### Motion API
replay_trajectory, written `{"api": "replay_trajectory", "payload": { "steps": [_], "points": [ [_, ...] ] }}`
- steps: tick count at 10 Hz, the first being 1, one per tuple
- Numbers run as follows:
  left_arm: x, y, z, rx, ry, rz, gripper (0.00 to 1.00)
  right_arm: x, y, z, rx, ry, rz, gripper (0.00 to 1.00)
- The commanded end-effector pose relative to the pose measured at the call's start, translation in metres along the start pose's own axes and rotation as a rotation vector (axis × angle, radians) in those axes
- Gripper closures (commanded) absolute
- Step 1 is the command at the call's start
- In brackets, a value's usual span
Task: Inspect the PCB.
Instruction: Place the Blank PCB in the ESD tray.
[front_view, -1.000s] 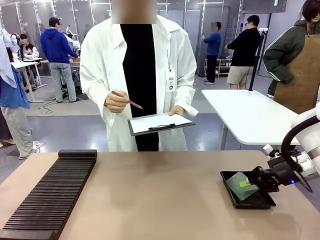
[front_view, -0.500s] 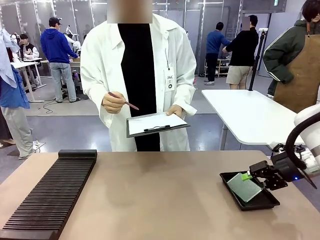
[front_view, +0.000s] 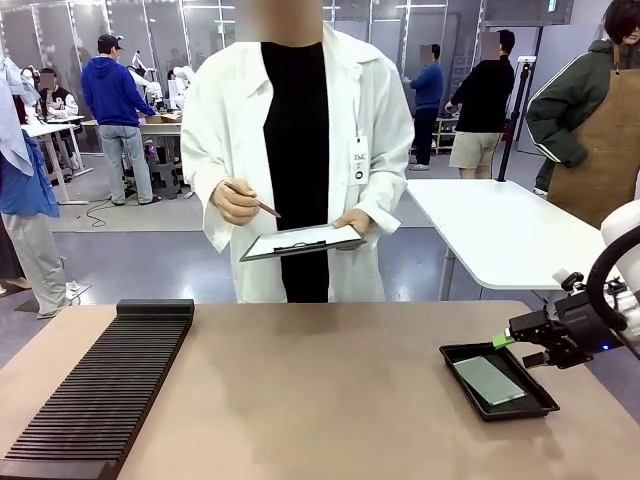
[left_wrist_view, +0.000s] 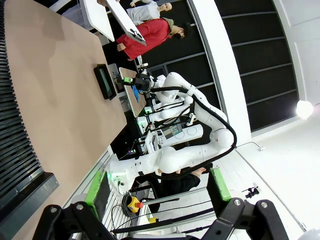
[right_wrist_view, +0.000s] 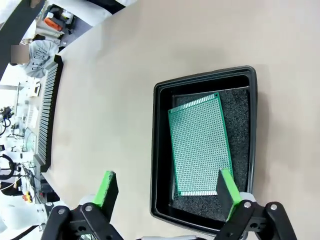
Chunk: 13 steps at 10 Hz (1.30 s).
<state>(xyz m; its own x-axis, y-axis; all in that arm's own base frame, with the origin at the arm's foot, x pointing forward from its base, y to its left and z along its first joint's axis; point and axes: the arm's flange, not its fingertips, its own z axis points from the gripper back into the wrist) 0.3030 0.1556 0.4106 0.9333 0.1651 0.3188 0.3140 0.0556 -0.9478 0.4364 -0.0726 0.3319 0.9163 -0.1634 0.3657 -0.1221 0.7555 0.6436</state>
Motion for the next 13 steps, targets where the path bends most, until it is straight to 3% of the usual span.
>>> {"api": "replay_trajectory", "payload": {
  "steps": [1,13],
  "points": [
    [-0.0002,-0.0011,0.0002,0.002,0.005,-0.003,0.0,0.0006,-0.0018,-0.0022,0.002,0.005,-0.003,0.0],
    [-0.0002,-0.0011,0.0002,0.002,0.005,-0.003,0.0,0.0006,-0.0018,-0.0022,0.002,0.005,-0.003,0.0]
  ]
}}
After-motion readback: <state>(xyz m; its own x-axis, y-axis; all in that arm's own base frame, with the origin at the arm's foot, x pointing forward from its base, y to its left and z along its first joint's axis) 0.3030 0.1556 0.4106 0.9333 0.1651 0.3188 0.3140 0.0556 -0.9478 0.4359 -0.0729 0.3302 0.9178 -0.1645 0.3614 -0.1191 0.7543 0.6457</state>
